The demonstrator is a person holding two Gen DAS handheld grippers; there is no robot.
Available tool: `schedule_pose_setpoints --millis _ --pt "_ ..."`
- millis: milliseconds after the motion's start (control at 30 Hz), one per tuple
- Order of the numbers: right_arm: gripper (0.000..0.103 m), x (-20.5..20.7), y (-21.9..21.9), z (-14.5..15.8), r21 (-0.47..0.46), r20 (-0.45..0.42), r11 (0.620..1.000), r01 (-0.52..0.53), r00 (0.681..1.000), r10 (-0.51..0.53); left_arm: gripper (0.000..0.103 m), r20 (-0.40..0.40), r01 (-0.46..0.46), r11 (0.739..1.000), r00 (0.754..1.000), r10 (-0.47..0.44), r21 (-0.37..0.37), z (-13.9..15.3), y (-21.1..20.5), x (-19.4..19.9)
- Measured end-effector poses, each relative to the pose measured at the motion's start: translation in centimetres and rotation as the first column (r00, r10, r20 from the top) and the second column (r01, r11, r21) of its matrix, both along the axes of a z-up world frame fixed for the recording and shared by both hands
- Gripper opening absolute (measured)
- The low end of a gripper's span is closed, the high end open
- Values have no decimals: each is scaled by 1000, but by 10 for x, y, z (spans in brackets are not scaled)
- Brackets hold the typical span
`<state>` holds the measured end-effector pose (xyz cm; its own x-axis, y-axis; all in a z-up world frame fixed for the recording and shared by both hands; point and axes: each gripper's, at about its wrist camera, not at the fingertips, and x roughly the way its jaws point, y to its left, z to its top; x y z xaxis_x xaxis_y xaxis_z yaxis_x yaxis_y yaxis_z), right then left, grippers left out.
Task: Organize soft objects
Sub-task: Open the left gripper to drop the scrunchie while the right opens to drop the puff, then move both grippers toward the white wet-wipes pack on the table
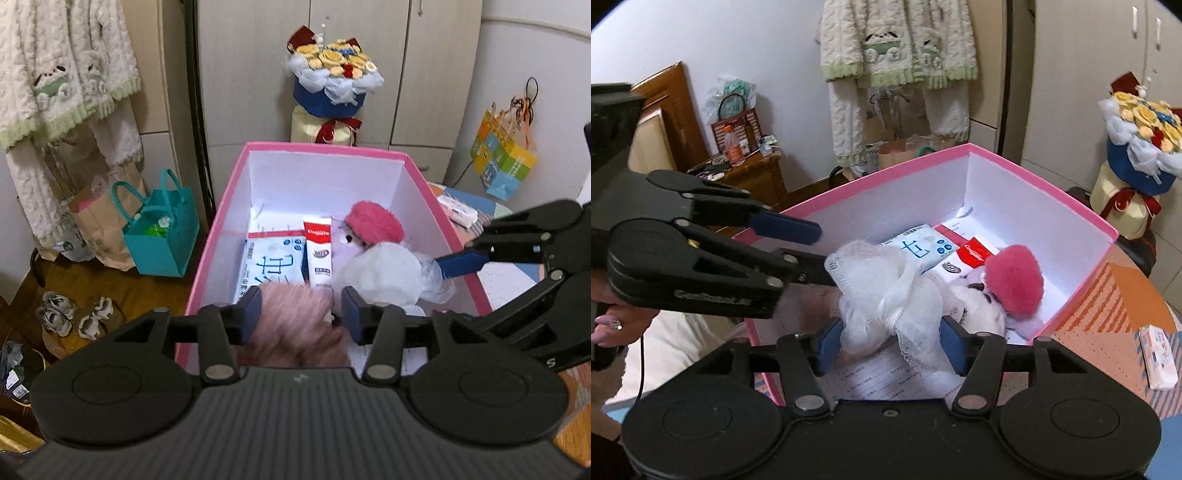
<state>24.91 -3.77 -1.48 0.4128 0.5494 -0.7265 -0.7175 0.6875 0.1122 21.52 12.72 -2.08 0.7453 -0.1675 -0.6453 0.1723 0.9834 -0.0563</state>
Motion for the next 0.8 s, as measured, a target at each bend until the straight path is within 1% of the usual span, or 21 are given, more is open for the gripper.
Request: schedule_pose_setpoints --millis 100,167,200,300,433,633,800 --pt "65 -3 -5 2 23 -4 1000 11 1000 -11 53 15 -2 1000 1000 2 -17 7 4 -8" --pt "71 -7 -10 5 35 1 999 22 1000 -22 57 26 3 1000 1000 -2 -28 12 7 -14" --pt "72 -9 -13 8 43 6 999 30 1000 -30 58 31 5 999 1000 -4 -33 15 8 -17" --pt "73 -18 -21 16 60 24 997 44 999 -45 62 50 19 999 999 -17 -40 24 11 -28" --pt "73 -30 -30 30 77 55 995 70 996 -74 63 78 45 998 996 -42 -45 39 11 -44" --pt "76 -57 -56 53 110 102 989 94 989 -105 67 95 110 994 990 -107 -24 58 6 -68" --pt "78 -84 -81 70 112 146 987 112 981 -128 69 105 173 985 979 -172 2 73 -5 -90"
